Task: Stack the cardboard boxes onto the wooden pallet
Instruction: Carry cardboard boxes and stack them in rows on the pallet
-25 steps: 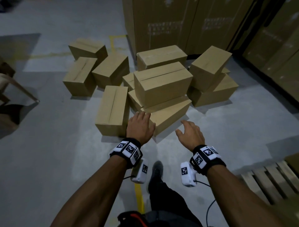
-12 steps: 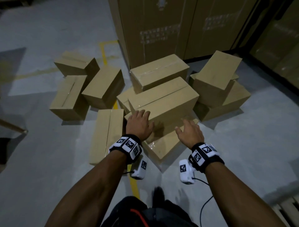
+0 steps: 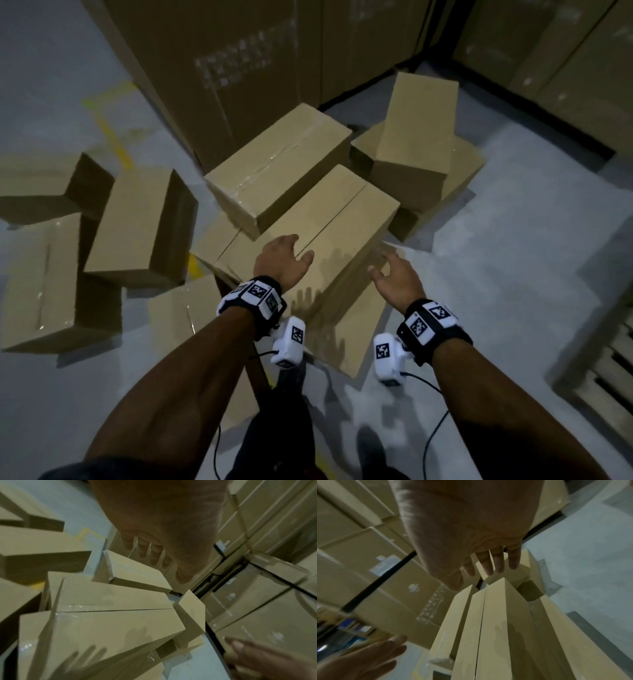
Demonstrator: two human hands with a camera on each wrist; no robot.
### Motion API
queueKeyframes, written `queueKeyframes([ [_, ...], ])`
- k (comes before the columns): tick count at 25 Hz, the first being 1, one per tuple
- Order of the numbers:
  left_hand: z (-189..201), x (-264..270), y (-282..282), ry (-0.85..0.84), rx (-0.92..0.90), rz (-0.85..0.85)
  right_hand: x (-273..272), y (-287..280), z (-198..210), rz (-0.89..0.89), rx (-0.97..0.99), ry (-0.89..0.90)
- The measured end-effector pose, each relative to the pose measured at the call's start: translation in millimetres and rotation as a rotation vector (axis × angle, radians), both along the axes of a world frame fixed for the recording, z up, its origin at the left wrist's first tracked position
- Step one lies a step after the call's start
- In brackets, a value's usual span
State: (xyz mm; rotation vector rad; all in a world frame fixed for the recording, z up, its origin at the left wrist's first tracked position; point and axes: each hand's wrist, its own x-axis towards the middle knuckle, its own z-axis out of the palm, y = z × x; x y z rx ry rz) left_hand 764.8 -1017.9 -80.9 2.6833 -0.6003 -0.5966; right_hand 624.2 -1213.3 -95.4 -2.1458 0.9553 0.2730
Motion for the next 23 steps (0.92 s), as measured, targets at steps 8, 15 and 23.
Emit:
queueKeyframes([
  [8,-105.7,153.9,-38.9,0.307,-0.117,0.066,100.5,-0.8,-101.4,-0.543,0.316,0.002],
  [15,-191.7,216.9,-66.0,0.302,0.041,-0.089,150.0,8.3,-184.0,-0.687,0.363,-0.025],
  [23,-221.5,238.1,-81.2,0.306,0.147,-0.265,152.3,26.5,-228.6,-0.814,0.388,-0.114],
])
